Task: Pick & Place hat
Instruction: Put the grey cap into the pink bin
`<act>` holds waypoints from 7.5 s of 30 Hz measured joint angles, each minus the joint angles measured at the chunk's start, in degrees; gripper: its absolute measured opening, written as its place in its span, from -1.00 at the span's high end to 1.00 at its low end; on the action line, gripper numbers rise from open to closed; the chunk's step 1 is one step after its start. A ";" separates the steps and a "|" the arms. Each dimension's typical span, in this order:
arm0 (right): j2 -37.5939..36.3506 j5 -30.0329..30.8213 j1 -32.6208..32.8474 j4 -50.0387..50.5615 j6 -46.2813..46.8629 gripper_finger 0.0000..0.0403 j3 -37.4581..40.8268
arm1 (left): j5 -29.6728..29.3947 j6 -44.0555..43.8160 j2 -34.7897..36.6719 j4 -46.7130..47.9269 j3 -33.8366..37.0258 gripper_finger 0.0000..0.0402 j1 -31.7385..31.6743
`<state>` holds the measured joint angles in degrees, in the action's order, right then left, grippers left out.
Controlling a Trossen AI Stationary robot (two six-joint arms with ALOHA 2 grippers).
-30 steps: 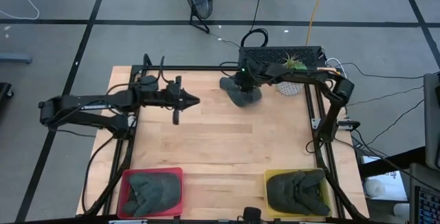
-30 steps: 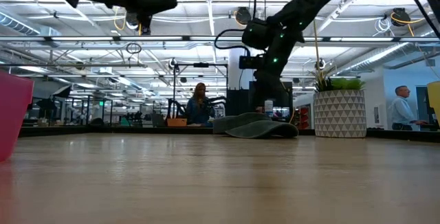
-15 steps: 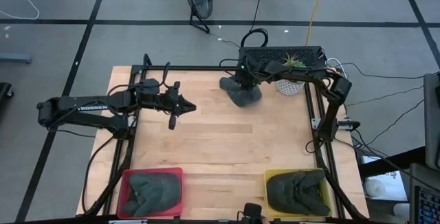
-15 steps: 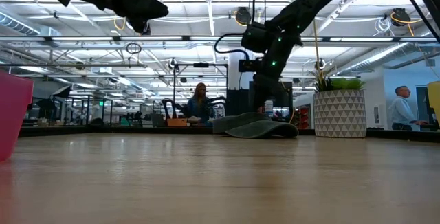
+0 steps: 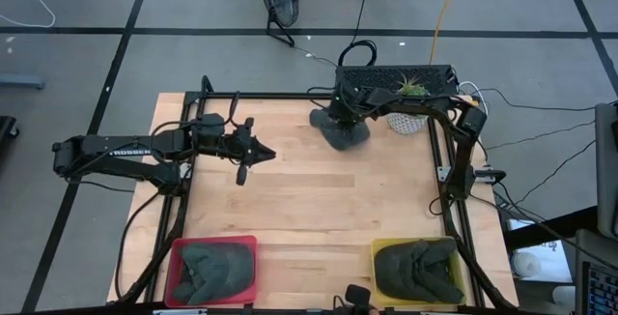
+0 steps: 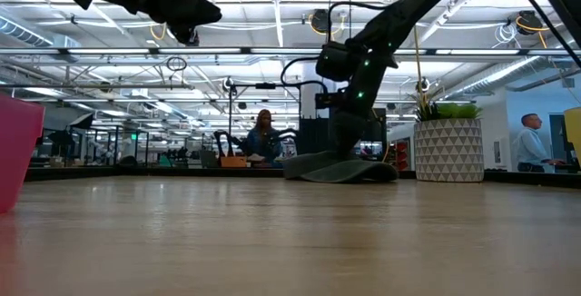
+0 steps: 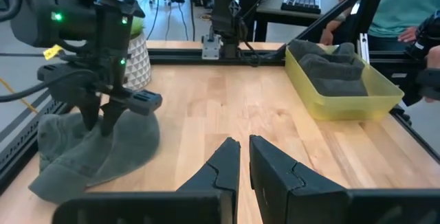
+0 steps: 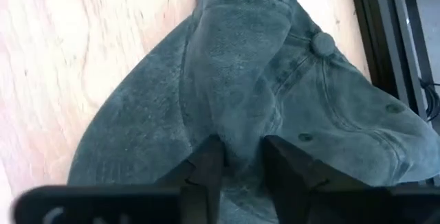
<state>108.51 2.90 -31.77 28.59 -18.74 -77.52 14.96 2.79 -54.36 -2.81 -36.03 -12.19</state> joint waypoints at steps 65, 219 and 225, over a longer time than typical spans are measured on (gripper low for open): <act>-3.74 -0.09 33.32 -1.87 39.23 0.98 1.56 | -4.95 -10.49 -0.01 -4.78 0.00 0.81 1.61; -52.67 13.38 50.73 -44.19 26.16 0.71 46.93 | -16.37 -15.36 -47.19 19.66 -27.58 0.12 15.83; -52.59 13.48 51.01 -41.92 25.34 0.71 46.93 | -12.40 -15.12 -48.88 17.72 -27.66 0.24 15.33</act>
<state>55.92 16.37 19.25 -13.33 6.60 -30.58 2.56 -12.33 -103.24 14.91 -63.69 3.15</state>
